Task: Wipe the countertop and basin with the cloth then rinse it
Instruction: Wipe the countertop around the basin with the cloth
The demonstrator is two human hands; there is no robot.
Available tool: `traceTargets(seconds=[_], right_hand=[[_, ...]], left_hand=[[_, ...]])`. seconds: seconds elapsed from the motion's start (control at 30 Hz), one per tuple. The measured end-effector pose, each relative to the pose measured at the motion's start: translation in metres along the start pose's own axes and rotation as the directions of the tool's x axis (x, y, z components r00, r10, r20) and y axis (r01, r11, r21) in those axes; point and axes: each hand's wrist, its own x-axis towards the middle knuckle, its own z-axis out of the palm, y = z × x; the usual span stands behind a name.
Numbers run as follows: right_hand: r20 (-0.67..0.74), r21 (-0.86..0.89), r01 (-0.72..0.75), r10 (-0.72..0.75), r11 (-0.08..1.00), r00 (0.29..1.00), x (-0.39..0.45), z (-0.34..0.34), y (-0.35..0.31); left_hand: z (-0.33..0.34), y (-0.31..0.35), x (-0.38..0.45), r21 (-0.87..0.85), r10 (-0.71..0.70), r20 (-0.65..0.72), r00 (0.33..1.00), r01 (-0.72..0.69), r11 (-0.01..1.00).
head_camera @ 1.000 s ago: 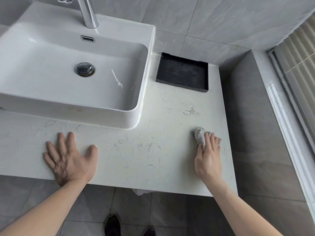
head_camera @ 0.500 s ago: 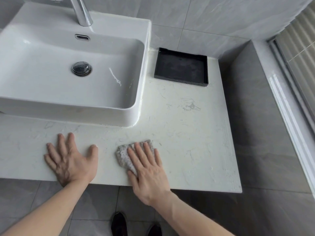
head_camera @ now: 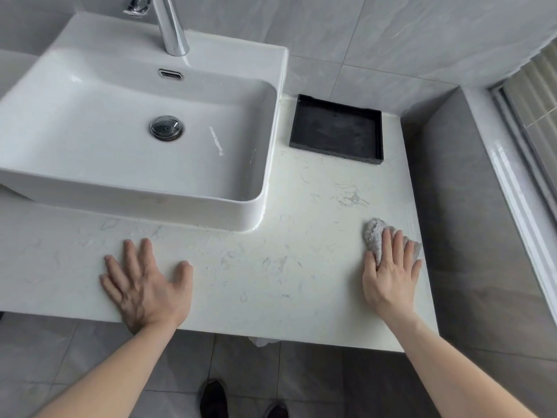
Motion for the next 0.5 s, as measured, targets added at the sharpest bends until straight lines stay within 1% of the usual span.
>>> traceTargets(seconds=[0.07,0.2,0.37,0.5], right_hand=[[-0.004,0.015,0.012,-0.011,1.0,1.0,-0.015,0.006,-0.016],[0.041,-0.015,0.194,-0.193,0.981,0.98,-0.059,0.021,-0.051],[0.117,-0.009,0.381,-0.377,0.925,0.919,-0.125,0.037,-0.1],[0.144,-0.002,0.482,-0.476,0.876,0.867,-0.175,0.053,-0.139]], left_hand=[[-0.001,0.001,0.0,0.003,0.002,0.004,1.0,-0.002,1.0],[-0.003,0.001,0.0,0.002,0.002,0.014,1.0,-0.002,1.0],[-0.004,0.002,-0.001,-0.016,0.001,0.033,0.999,-0.001,1.0],[-0.003,0.001,0.0,-0.011,-0.005,0.061,0.998,0.005,1.0]])
